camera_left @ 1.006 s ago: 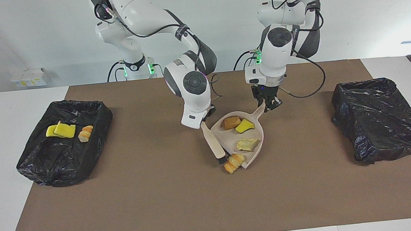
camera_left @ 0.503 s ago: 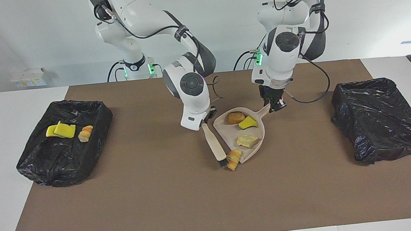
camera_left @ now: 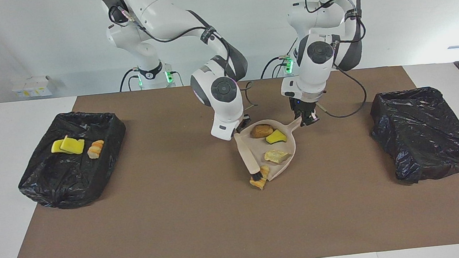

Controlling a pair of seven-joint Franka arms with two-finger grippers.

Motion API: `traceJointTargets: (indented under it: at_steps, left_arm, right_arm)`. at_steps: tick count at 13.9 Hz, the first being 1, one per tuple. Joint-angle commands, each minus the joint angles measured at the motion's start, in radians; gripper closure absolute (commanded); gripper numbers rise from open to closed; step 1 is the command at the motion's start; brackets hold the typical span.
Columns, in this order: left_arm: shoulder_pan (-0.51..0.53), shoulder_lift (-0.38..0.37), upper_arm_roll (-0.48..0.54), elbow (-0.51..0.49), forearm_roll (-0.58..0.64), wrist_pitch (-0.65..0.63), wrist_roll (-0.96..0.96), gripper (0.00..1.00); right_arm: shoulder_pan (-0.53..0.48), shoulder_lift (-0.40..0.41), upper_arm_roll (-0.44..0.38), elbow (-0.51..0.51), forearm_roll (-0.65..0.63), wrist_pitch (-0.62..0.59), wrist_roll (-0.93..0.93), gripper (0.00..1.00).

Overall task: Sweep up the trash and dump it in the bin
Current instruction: 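Push the last crumbs into the dustpan with the brush in the right gripper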

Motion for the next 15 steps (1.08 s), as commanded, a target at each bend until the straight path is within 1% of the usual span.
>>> traceJointTargets:
  at_steps: [1, 3, 4, 5, 6, 9, 12, 13, 14, 15]
  left_arm:
    - [0.008, -0.007, -0.003, -0.031, -0.015, 0.034, 0.015, 1.0]
    - [0.008, -0.007, -0.005, -0.031, -0.015, 0.034, 0.015, 1.0]
    - [0.008, -0.007, -0.003, -0.031, -0.015, 0.033, 0.012, 1.0]
    - [0.008, -0.007, -0.005, -0.031, -0.015, 0.03, 0.009, 1.0]
    - [0.008, -0.007, -0.005, -0.03, -0.015, 0.031, 0.007, 1.0]
    - [0.008, -0.006, -0.003, -0.028, -0.015, 0.031, -0.005, 1.0]
    - [0.008, -0.007, -0.003, -0.031, -0.015, 0.03, -0.005, 1.0]
    - [0.008, -0.007, -0.005, -0.031, -0.015, 0.03, -0.007, 1.0]
    - [0.007, -0.007, -0.005, -0.031, -0.015, 0.031, -0.01, 0.97]
    - [0.005, -0.007, -0.005, -0.033, -0.015, 0.031, -0.011, 0.58]
  right_arm:
    - [0.03, -0.033, 0.029, -0.043, 0.024, 0.03, 0.08, 1.0]
    - [0.05, -0.039, 0.047, -0.044, 0.041, 0.021, 0.137, 1.0]
    - [0.05, -0.041, 0.063, -0.043, 0.085, 0.011, 0.154, 1.0]
    - [0.05, -0.053, 0.064, -0.043, 0.111, 0.004, 0.171, 1.0]
    - [0.05, -0.067, 0.064, -0.043, 0.111, -0.015, 0.174, 1.0]
    - [0.01, -0.108, 0.061, -0.037, 0.111, -0.114, 0.172, 1.0]
    - [-0.061, -0.193, 0.063, -0.035, 0.113, -0.249, 0.165, 1.0]
    - [-0.067, -0.223, 0.061, -0.035, 0.113, -0.301, 0.175, 1.0]
    - [-0.065, -0.245, 0.06, -0.04, 0.113, -0.35, 0.186, 1.0]
    - [-0.061, -0.26, 0.06, -0.047, 0.111, -0.386, 0.227, 1.0]
